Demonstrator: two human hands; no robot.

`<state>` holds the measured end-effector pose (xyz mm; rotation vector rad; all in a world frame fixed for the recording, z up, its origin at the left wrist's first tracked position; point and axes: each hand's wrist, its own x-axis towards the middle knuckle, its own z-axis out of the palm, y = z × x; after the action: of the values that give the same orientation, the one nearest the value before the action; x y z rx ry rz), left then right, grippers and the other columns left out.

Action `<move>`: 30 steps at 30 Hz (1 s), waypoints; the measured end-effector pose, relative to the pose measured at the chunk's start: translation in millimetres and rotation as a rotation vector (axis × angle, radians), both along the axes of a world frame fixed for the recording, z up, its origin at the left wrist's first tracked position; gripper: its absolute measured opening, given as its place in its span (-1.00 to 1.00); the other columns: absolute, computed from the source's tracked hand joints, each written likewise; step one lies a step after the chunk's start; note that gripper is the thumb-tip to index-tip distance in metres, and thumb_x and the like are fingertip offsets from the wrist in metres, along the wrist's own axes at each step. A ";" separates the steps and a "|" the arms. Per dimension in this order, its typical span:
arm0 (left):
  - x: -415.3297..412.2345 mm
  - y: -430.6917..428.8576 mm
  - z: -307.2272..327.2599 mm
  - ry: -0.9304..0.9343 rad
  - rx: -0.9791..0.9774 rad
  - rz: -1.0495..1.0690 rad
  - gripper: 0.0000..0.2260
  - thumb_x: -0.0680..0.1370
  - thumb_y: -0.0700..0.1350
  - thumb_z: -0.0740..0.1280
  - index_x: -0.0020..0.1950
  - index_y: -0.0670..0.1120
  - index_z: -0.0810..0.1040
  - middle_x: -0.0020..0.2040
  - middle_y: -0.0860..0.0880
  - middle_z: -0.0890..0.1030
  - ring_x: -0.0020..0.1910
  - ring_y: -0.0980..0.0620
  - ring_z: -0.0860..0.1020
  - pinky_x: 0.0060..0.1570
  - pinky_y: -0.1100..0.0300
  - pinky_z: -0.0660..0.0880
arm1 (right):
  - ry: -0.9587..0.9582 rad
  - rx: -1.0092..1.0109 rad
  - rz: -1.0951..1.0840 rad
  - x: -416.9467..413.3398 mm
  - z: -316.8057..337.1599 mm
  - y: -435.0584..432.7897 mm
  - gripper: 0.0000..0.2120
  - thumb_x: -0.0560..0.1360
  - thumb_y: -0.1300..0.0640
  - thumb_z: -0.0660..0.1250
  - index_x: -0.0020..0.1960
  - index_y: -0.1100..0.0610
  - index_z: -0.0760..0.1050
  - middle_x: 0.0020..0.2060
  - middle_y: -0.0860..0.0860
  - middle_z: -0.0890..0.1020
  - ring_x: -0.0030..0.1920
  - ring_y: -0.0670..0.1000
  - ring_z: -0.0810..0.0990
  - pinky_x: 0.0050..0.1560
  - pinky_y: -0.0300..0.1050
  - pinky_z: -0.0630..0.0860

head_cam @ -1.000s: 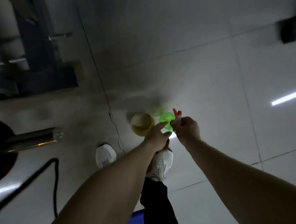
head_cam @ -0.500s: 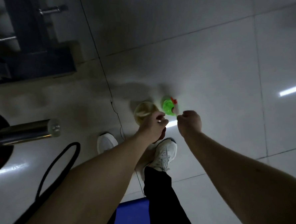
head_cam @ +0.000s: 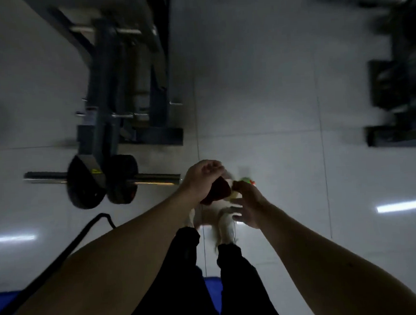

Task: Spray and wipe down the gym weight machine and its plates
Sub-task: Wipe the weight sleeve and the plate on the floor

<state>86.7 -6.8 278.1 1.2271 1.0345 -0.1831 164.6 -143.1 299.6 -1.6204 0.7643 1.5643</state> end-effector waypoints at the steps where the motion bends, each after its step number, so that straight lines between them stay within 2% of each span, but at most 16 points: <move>1: -5.1 12.2 26.4 -0.015 0.001 0.041 -0.89 0.53 -0.11 0.48 0.03 -0.06 0.65 -0.04 -0.07 0.74 0.04 -0.05 0.70 0.25 -0.03 0.57 | 0.022 0.029 0.029 -1.9 23.8 11.7 -0.57 0.64 -0.11 0.18 0.36 0.14 0.47 0.33 0.22 0.56 0.32 0.27 0.53 0.46 0.18 0.35; 3: -18.0 32.9 76.9 -0.056 0.023 0.096 -0.95 0.57 -0.16 0.45 0.01 -0.09 0.63 -0.05 -0.09 0.74 0.02 -0.04 0.69 0.26 -0.05 0.56 | 0.025 0.107 0.066 -8.1 61.8 33.0 -0.57 0.66 -0.10 0.14 0.35 0.18 0.49 0.27 0.24 0.61 0.27 0.21 0.57 0.41 0.17 0.38; 5: -37.7 49.2 120.2 -0.083 0.085 0.146 -0.98 0.60 -0.23 0.40 -0.02 -0.14 0.63 -0.04 -0.15 0.71 0.00 -0.07 0.66 0.29 -0.09 0.53 | -0.036 0.176 0.089 -16.5 90.2 56.8 -0.65 0.67 0.02 0.15 0.31 0.19 0.51 0.26 0.20 0.63 0.28 0.17 0.57 0.39 0.14 0.39; 7: -65.7 62.4 157.4 -0.066 0.167 0.177 -0.92 0.61 -0.17 0.40 0.03 -0.16 0.64 0.02 -0.16 0.71 0.06 -0.10 0.66 0.31 -0.13 0.52 | -0.094 0.266 0.134 -29.3 117.0 84.3 -0.72 0.65 0.16 0.16 0.27 0.21 0.51 0.24 0.18 0.63 0.22 0.14 0.58 0.28 0.10 0.44; 8: -81.7 67.1 173.6 -0.047 0.197 0.201 -0.85 0.61 -0.08 0.41 0.08 -0.14 0.66 0.05 -0.12 0.72 0.10 -0.08 0.66 0.31 -0.13 0.52 | -0.105 0.298 0.170 -37.7 130.7 98.2 -0.75 0.64 0.21 0.16 0.23 0.22 0.53 0.17 0.17 0.65 0.14 0.12 0.60 0.21 0.09 0.47; 10: -115.3 73.8 205.5 -0.015 0.266 0.252 -0.77 0.61 0.06 0.37 0.16 -0.04 0.66 0.05 -0.05 0.70 0.10 -0.04 0.65 0.27 -0.07 0.55 | -0.059 0.388 0.223 -58.3 152.3 123.7 -0.82 0.64 0.24 0.16 0.04 0.20 0.54 -0.14 0.13 0.69 -0.13 0.07 0.65 0.06 0.04 0.55; 12: -153.7 81.2 232.3 0.009 0.332 0.317 -0.81 0.63 0.10 0.33 0.09 0.04 0.64 -0.01 -0.01 0.66 0.02 -0.01 0.64 0.12 0.09 0.61 | -0.037 0.454 0.277 -83.2 163.2 150.0 -0.79 0.67 0.22 0.15 -0.09 0.16 0.50 -0.41 0.07 0.63 -0.40 0.02 0.61 -0.23 -0.05 0.59; 14: -198.7 90.0 246.5 0.010 0.340 0.407 -0.83 0.62 0.13 0.34 0.00 0.08 0.65 -0.06 -0.04 0.67 -0.03 -0.05 0.66 0.00 0.11 0.62 | -0.081 0.499 0.409 -114.7 171.7 176.7 -0.85 0.65 0.23 0.21 -0.02 0.17 0.55 -0.29 0.10 0.67 -0.28 0.05 0.64 -0.26 -0.06 0.59; 16: -248.3 102.5 257.5 -0.036 0.295 0.506 -0.72 0.53 0.21 0.42 0.02 0.03 0.69 -0.04 -0.11 0.70 -0.05 -0.11 0.68 -0.03 0.01 0.62 | -0.120 0.547 0.534 -150.3 178.7 206.4 -0.88 0.61 0.21 0.33 0.09 0.20 0.60 -0.10 0.14 0.69 -0.13 0.10 0.66 -0.20 -0.06 0.64; 17: -273.9 110.4 258.4 -0.042 0.267 0.550 -0.68 0.50 0.21 0.47 0.04 -0.01 0.70 -0.03 -0.12 0.71 -0.07 -0.10 0.69 -0.06 0.03 0.62 | -0.141 0.566 0.573 -169.4 183.0 221.9 -0.85 0.59 0.21 0.37 0.13 0.22 0.61 -0.05 0.15 0.71 -0.10 0.10 0.69 -0.19 -0.09 0.64; 20: -347.2 136.3 257.1 -0.012 0.201 0.611 -0.85 0.53 -0.05 0.51 0.05 -0.05 0.68 -0.04 -0.09 0.72 -0.12 0.01 0.70 -0.09 0.17 0.64 | -0.213 0.622 0.676 -233.5 193.3 270.7 -0.73 0.57 0.21 0.41 0.25 0.25 0.58 0.06 0.17 0.71 0.01 0.11 0.71 -0.09 -0.08 0.62; 21: -370.9 147.0 253.3 -0.013 0.193 0.603 -0.88 0.54 -0.15 0.50 0.06 -0.08 0.67 -0.07 -0.08 0.71 -0.17 0.05 0.70 -0.14 0.22 0.63 | -0.214 0.641 0.704 -255.9 194.2 287.4 -0.73 0.58 0.21 0.40 0.26 0.23 0.57 0.08 0.17 0.71 0.04 0.12 0.71 -0.08 -0.05 0.63; 23: -421.6 173.7 240.6 0.038 0.229 0.589 -0.80 0.52 -0.27 0.49 0.14 -0.15 0.67 -0.07 -0.13 0.71 -0.23 0.06 0.68 -0.21 0.23 0.61 | -0.244 0.656 0.785 -302.3 192.1 323.1 -0.77 0.57 0.21 0.41 0.22 0.15 0.57 0.09 0.16 0.70 0.06 0.15 0.71 -0.03 0.03 0.66; 25: -473.2 206.4 226.3 0.092 0.273 0.576 -0.67 0.47 -0.31 0.50 0.23 -0.15 0.66 0.01 -0.15 0.71 -0.13 0.01 0.69 -0.05 0.16 0.64 | -0.354 0.683 0.901 -350.4 186.8 360.5 -0.78 0.56 0.18 0.43 0.20 0.11 0.58 0.10 0.16 0.69 0.06 0.16 0.71 0.05 0.11 0.67; 28: -543.5 262.0 216.6 0.166 0.330 0.514 -0.68 0.44 -0.26 0.51 0.18 -0.08 0.68 -0.01 -0.07 0.70 -0.01 -0.04 0.67 0.10 0.08 0.62 | -0.618 0.714 1.151 -416.5 184.7 413.7 -0.72 0.55 0.04 0.47 0.21 0.10 0.56 0.06 0.08 0.67 0.00 0.04 0.68 -0.13 -0.14 0.61; 30: -585.1 292.4 214.2 0.197 0.349 0.491 -0.73 0.45 -0.20 0.52 0.14 -0.07 0.67 -0.08 -0.04 0.67 -0.07 -0.01 0.65 -0.09 0.16 0.58 | -0.665 0.715 1.241 -454.0 186.7 444.3 -0.68 0.53 -0.01 0.49 0.19 0.11 0.56 0.04 0.06 0.67 0.01 0.04 0.67 -0.09 -0.10 0.64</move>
<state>-498.4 285.7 492.3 1.2384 1.5548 0.2741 -289.4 301.2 486.3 -1.8716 -1.2492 1.5106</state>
